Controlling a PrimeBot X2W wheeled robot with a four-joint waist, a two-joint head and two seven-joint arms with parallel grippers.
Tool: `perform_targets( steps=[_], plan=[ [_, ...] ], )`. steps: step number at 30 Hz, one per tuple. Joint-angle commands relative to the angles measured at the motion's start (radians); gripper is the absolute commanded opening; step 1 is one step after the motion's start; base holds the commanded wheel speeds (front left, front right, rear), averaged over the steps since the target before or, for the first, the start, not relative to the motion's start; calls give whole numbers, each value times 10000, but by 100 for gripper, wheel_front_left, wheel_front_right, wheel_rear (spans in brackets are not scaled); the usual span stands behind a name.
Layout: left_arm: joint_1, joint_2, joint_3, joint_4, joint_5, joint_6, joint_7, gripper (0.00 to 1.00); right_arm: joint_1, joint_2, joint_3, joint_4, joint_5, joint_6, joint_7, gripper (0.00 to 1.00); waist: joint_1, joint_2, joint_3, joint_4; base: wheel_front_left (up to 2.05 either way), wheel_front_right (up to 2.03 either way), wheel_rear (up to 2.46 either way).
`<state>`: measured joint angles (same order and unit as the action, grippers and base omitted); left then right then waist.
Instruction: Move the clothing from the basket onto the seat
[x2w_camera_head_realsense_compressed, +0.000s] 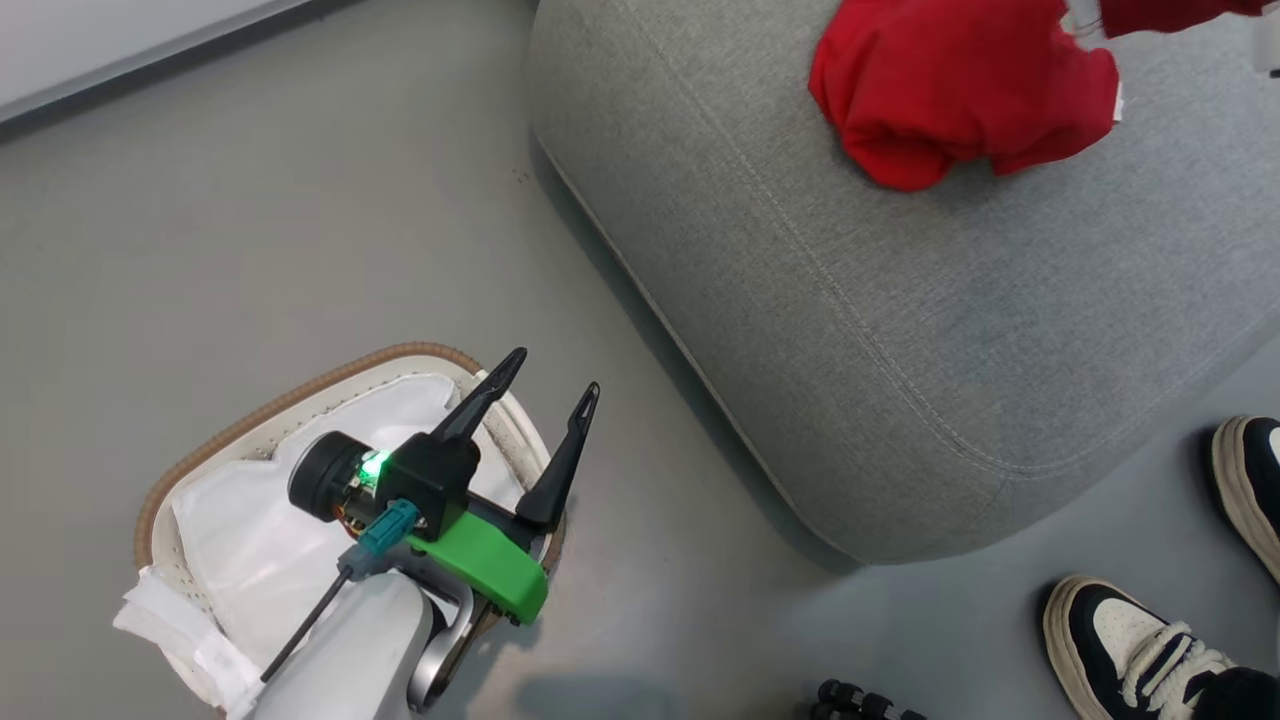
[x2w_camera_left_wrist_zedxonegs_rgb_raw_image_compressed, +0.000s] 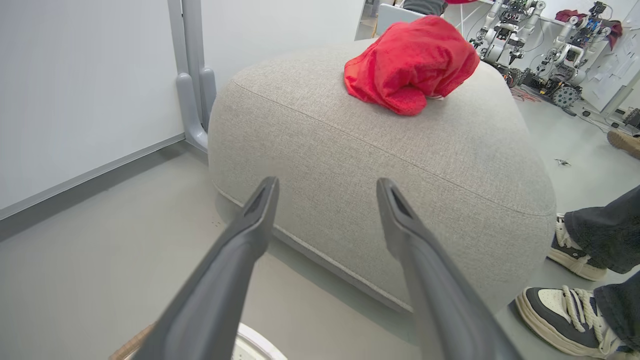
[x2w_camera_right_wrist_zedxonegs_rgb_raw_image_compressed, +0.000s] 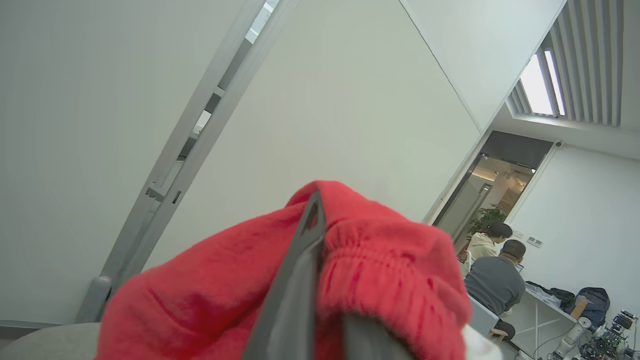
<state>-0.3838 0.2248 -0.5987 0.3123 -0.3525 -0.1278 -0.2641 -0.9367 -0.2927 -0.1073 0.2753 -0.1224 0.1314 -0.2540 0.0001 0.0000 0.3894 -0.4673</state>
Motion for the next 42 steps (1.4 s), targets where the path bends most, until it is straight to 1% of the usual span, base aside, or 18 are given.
perform_targets(
  steps=[1, 6, 9, 11, 17, 19, 21, 22, 23, 25, 26, 27, 31, 36, 42],
  plan=[
    [-218, 157, -4, -47, -49, -51, -3, 100, -173, 60, -195, 82, -175, -14, 64, 0, -1, 0, 599, 441, 0, 0, 0],
    [-454, 555, -194, -180, -125, -50, -3, 100, -554, 110, -1368, 522, -958, -14, 254, 0, -1, 0, 1249, 775, 0, 0, 0],
    [-628, 742, -281, -305, -150, -42, -3, 100, -381, 154, -2005, 928, -1387, -14, 351, 0, -1, 0, 1602, 1029, 0, 0, 0],
    [-687, 858, -206, -345, -199, -43, -3, 100, -206, 281, -2613, 1149, -1626, -14, 315, 0, -1, 0, 1836, 1176, 0, 0, 0],
    [-665, 1217, -231, -414, -274, -43, -3, 100, 544, 1264, -4253, 1941, -2350, -14, 144, 0, -1, 0, 2315, 1438, 0, 0, 0],
    [-657, 1305, -168, -426, -316, -43, -3, 100, 812, 1657, -4639, 2200, -2555, -14, 94, 0, -1, 0, 2370, 1471, 0, 0, 0],
    [-675, 1364, -125, -444, -343, -43, -3, 100, 965, 1907, -4872, 2479, -2698, -14, 17, 0, -1, 0, 2403, 1489, 0, 0, 0],
    [-675, 1381, -110, -440, -354, -43, -3, 100, 1034, 1992, -4923, 2613, -2739, -14, -20, 6, -1, 0, 2400, 1487, 0, 0, 0],
    [-674, 1407, -84, -430, -363, -43, -3, 100, 1111, 2075, -5031, 2768, -2760, -14, -44, 17, -1, 0, 2394, 1476, 0, 0, 0],
    [-644, 1423, -50, -390, -396, -43, -3, 100, 1258, 2197, -5146, 3056, -2825, -14, -97, 46, -1, 0, 2322, 1434, 0, 0, 0],
    [-629, 1422, -40, -366, -403, -43, -3, 100, 1277, 2234, -5198, 3160, -2818, -14, -109, 76, -1, 0, 2282, 1415, 0, 0, 0],
    [-615, 1405, -39, -325, -403, -43, -3, 100, 1327, 2276, -5245, 3280, -2822, -14, -101, 100, -1, 0, 2223, 1396, 0, 0, 0],
    [-569, 1237, -18, -234, -419, -43, -3, 100, 1633, 2367, -5071, 3219, -2665, -14, -116, 100, -1, 0, 1951, 1340, 0, 0, 0],
    [-387, 1016, -2, -35, -465, -43, -3, 100, 2506, 2402, -4545, 2578, -2174, -14, -119, 100, -1, 0, 1480, 1300, 0, 0, 0],
    [-91, 691, 209, 261, -472, -43, -3, 100, 3916, 2402, -3636, 2009, -1144, -14, -121, 100, -1, 0, 752, 1334, 0, 0, 0]
  ],
)
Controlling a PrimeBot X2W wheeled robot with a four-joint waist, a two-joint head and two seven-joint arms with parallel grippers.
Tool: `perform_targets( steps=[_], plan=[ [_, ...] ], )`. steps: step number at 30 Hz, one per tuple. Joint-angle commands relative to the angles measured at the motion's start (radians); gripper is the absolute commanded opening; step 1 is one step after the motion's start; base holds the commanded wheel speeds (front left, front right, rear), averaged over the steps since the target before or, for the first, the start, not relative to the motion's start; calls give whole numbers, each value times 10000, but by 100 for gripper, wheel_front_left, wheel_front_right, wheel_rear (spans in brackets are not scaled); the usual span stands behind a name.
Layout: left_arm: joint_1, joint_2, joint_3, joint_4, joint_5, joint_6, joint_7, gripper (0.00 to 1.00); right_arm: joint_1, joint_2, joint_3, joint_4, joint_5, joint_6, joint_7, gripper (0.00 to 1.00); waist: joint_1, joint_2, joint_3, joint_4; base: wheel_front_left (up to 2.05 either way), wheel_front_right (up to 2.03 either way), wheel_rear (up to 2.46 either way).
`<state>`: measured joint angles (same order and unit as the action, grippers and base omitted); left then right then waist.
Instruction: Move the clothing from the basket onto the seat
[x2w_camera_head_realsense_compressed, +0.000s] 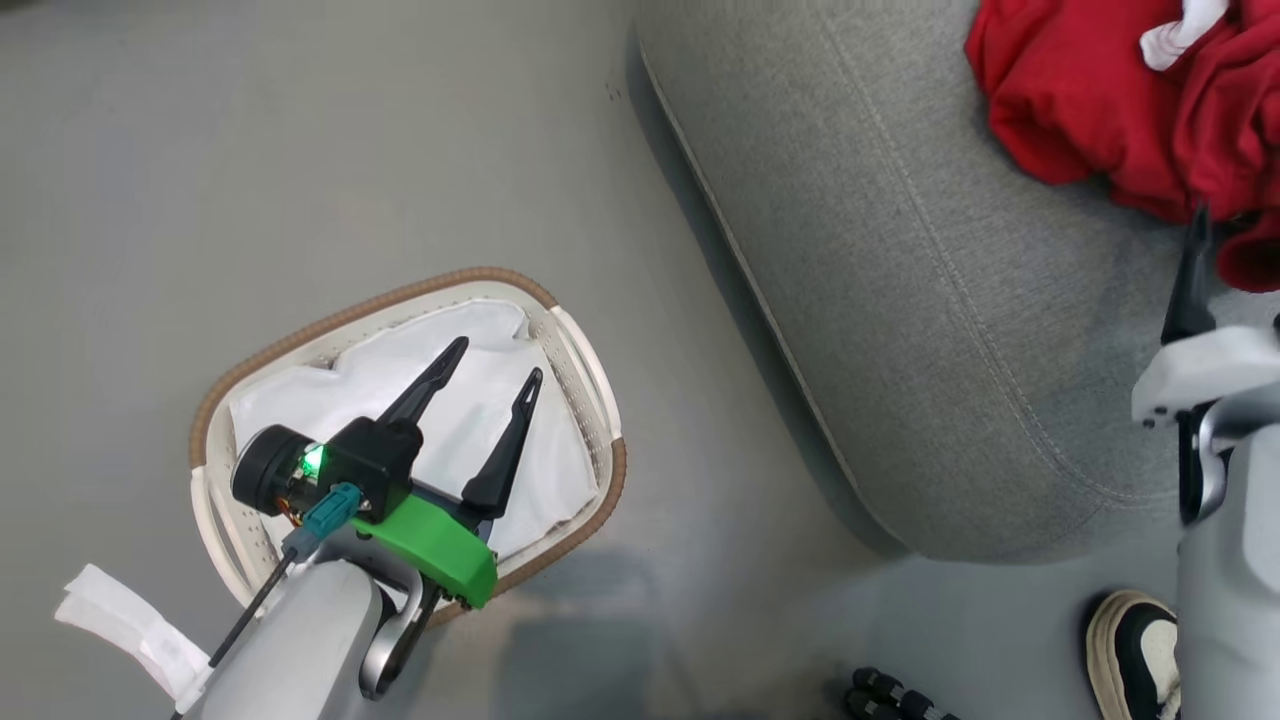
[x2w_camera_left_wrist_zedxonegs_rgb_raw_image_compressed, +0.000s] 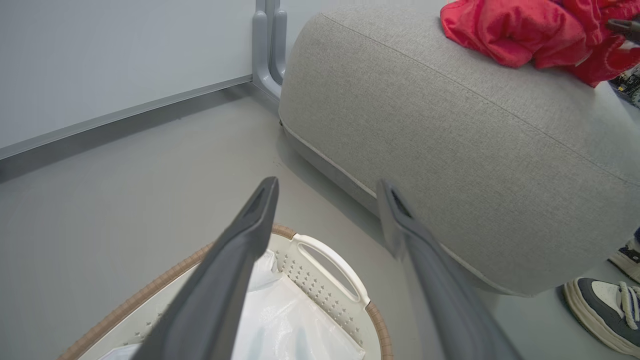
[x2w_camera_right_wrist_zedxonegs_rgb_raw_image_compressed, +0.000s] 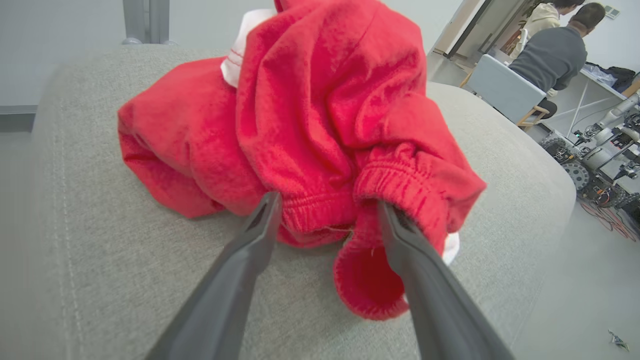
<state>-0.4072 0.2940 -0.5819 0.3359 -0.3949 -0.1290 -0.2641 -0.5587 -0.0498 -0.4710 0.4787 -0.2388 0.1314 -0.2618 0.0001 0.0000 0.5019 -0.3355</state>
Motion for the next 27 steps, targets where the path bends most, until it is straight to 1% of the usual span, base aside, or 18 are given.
perform_targets(
  steps=[1, 6, 10, 15, 18, 22, 25, 27],
  plan=[
    [216, -69, 100, 85, -31, -32, -1, 100, 400, -30, 133, -151, 179, -14, -43, 100, -1, 0, -522, 42, 0, 0, 0],
    [504, -392, 480, 308, 72, -32, -3, 100, 1353, -19, 834, -425, 780, -14, -43, 100, -1, 0, -1156, 282, 0, 0, 0],
    [822, -694, 1122, 509, 198, 8, -1, 100, 1858, -29, 1579, -650, 1239, -14, -44, 100, -1, 0, -1709, 611, 0, 0, 0],
    [1336, -1071, 2429, 581, 487, 235, -3, 100, 2050, -30, 2689, -930, 1874, -14, -44, 100, -1, 0, -2305, 1166, 0, 0, 0],
    [1597, -1163, 3213, 623, 805, 318, -1, 100, 1969, -31, 3313, -1155, 2379, -14, -44, 100, -1, 0, -2574, 1573, 0, 0, 0],
    [1938, -1430, 4332, 712, 1085, 474, -3, 100, 2115, -26, 4312, -1236, 2685, -14, -34, 100, -1, 0, -2860, 2124, 0, 0, 0],
    [2125, -1536, 4973, 665, 1399, 468, -3, 100, 2128, -43, 4821, -1269, 2785, -14, -34, 100, -1, 0, -3028, 2433, 0, 0, 0],
    [2276, -1622, 5365, 603, 1579, 419, -3, 100, 2155, -43, 4973, -1248, 2906, -14, -34, 100, -1, 0, -3134, 2616, 0, 0, 0]
  ],
)
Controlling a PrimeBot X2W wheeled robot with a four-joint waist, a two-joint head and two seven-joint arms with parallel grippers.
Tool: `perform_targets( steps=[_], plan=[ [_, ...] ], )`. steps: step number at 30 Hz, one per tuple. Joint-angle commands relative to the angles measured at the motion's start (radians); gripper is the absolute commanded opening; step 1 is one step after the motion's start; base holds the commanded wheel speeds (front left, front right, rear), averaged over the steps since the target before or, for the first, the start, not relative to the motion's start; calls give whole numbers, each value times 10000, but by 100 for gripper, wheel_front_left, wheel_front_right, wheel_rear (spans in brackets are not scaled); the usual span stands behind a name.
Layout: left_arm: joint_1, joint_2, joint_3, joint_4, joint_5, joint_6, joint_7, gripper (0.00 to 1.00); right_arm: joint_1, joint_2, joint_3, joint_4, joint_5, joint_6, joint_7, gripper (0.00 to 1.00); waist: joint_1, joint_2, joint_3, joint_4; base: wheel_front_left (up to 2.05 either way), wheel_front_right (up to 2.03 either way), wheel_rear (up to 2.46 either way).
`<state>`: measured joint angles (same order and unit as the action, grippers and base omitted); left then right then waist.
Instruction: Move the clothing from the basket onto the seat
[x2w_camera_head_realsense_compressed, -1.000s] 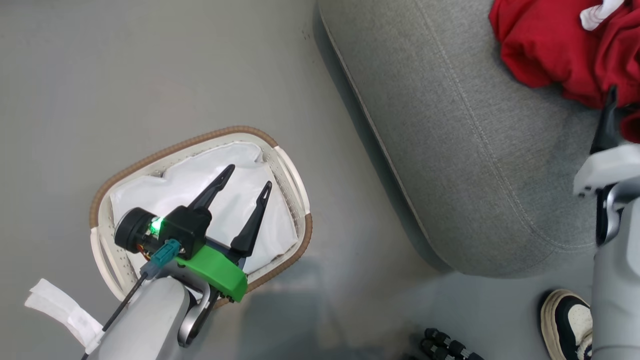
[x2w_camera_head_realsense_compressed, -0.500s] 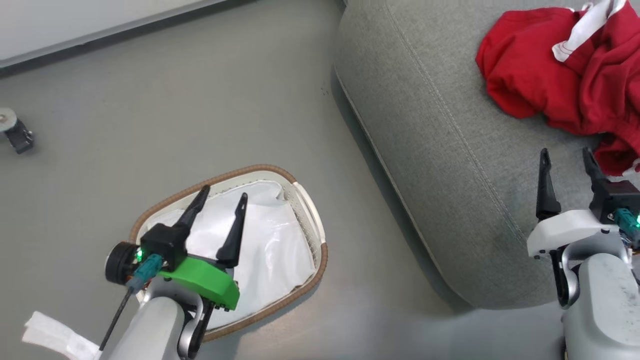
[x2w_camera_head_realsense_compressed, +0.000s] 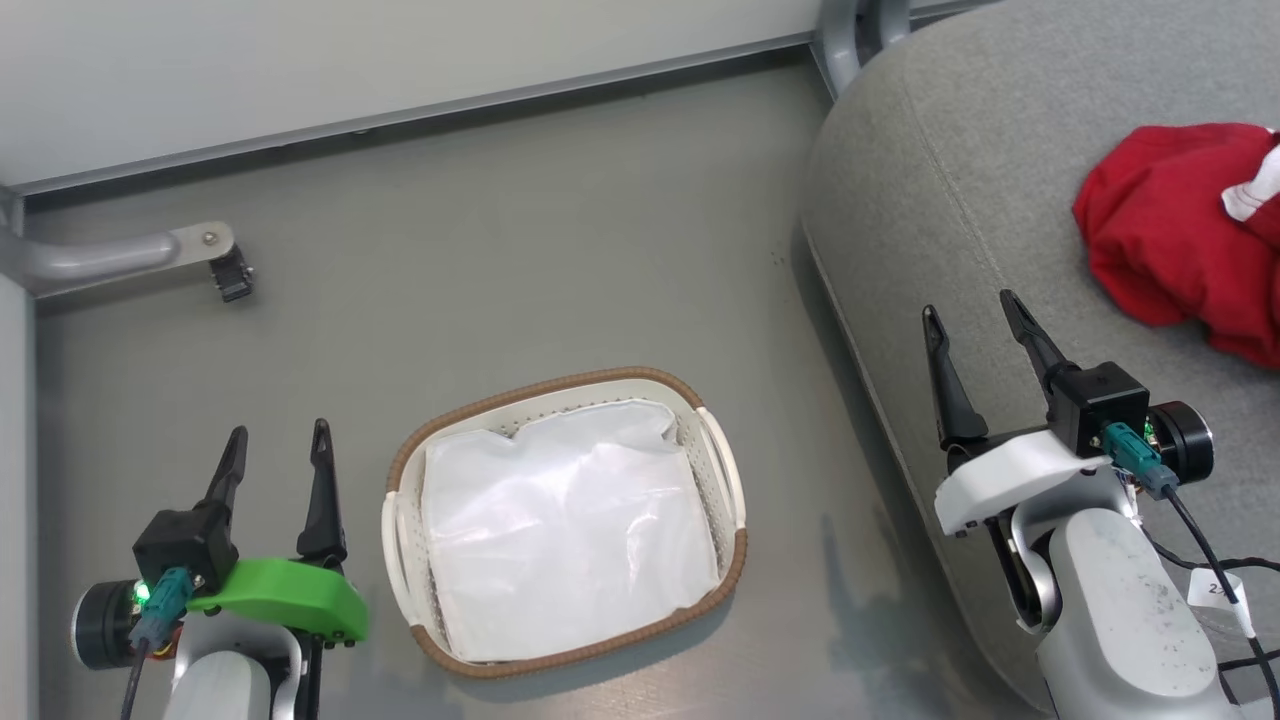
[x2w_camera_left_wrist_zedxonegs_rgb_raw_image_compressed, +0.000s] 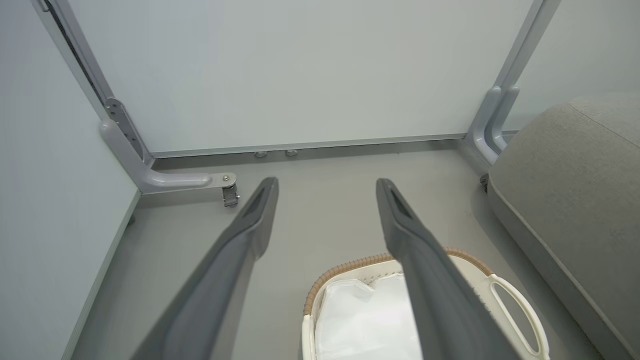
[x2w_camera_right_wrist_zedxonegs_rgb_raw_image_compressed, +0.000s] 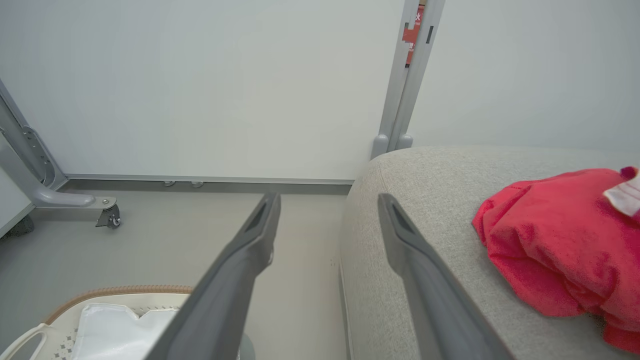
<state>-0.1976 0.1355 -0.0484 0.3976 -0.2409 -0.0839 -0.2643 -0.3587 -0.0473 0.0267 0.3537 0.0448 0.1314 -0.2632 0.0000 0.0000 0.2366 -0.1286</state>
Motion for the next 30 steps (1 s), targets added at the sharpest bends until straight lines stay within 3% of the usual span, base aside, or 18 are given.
perform_targets(
  steps=[1, 15, 24, 25, 30],
  plan=[
    [255, -82, 219, -72, 181, -45, 1, 100, 182, -64, 66, 30, 110, -14, -20, 100, 0, 0, -544, 639, 0, 0, 0],
    [1056, -549, 1224, 340, 510, -442, -1, 100, 896, -58, 629, 485, 513, -14, -21, 100, 0, 0, -1241, 1139, 0, 0, 0],
    [1506, -388, 397, 92, -237, -486, -1, 100, 1372, -58, 615, 619, 784, -14, -21, 100, 0, 0, -1483, 1126, 0, 0, 0],
    [1373, -450, 358, 98, -218, -439, 3, 0, 1267, -10, 627, 611, 741, 0, 0, 0, 0, 0, -1486, 1127, 0, 0, 0],
    [1403, -540, 380, 356, -533, -434, 109, 0, 1400, 44, 560, 876, 1076, 0, 118, 0, 0, 0, -1501, 1130, 0, 0, 0]
  ],
)
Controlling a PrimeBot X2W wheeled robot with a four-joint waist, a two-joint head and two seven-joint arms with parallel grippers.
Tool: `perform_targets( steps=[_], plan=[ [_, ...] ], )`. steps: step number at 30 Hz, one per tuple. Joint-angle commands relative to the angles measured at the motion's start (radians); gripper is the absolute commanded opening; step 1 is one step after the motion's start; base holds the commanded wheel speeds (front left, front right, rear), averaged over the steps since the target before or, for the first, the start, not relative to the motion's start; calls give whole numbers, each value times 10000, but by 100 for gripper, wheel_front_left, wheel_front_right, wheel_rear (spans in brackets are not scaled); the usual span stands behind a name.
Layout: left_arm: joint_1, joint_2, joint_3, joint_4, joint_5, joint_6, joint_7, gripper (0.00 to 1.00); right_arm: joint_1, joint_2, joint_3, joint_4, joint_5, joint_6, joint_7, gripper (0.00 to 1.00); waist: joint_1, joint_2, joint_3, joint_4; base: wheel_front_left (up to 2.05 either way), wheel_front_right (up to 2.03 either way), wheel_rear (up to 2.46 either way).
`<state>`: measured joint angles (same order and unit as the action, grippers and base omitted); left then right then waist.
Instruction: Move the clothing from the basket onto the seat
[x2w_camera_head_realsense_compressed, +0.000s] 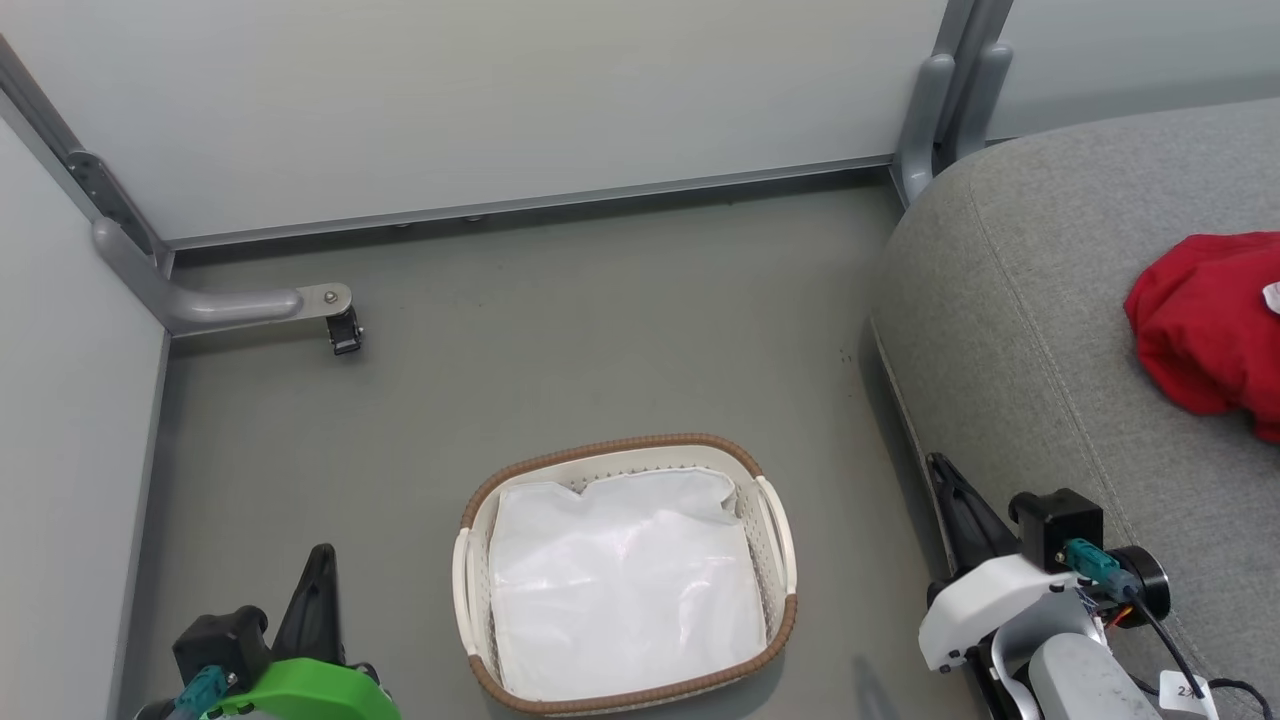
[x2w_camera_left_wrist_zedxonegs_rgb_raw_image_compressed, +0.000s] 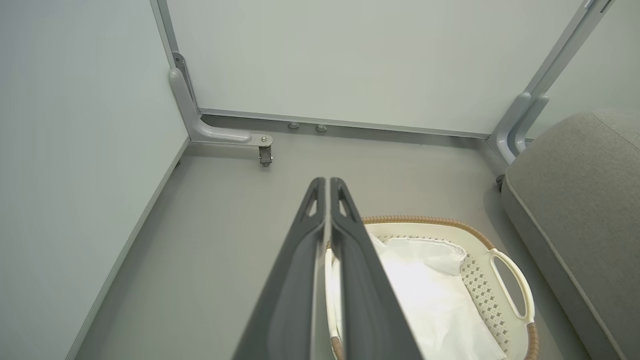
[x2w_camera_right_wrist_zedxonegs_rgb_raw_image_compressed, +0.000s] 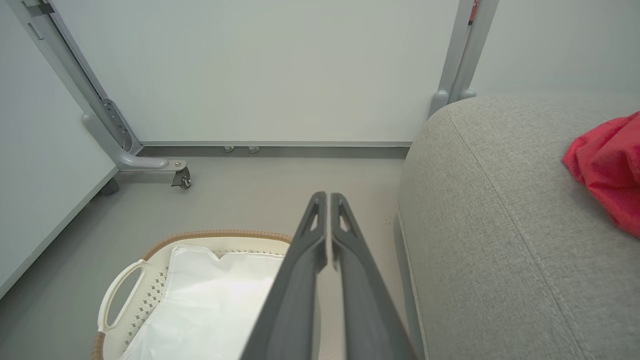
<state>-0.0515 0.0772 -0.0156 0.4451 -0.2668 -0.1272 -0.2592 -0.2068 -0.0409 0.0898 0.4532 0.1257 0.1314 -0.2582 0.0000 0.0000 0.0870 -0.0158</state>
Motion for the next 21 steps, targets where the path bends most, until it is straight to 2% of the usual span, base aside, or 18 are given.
perform_targets(
  steps=[1, 21],
  plan=[
    [-70, 39, 74, -138, -441, -1, 110, 0, -115, -20, -104, -135, 453, 0, 123, 0, 0, 0, -11, 2, 0, 0, 0],
    [-205, -38, 384, -644, -3765, -11, 1026, 0, 190, -44, -579, -688, 4146, -2, 1022, 0, 0, 0, -144, 27, 0, 0, 0]
  ],
)
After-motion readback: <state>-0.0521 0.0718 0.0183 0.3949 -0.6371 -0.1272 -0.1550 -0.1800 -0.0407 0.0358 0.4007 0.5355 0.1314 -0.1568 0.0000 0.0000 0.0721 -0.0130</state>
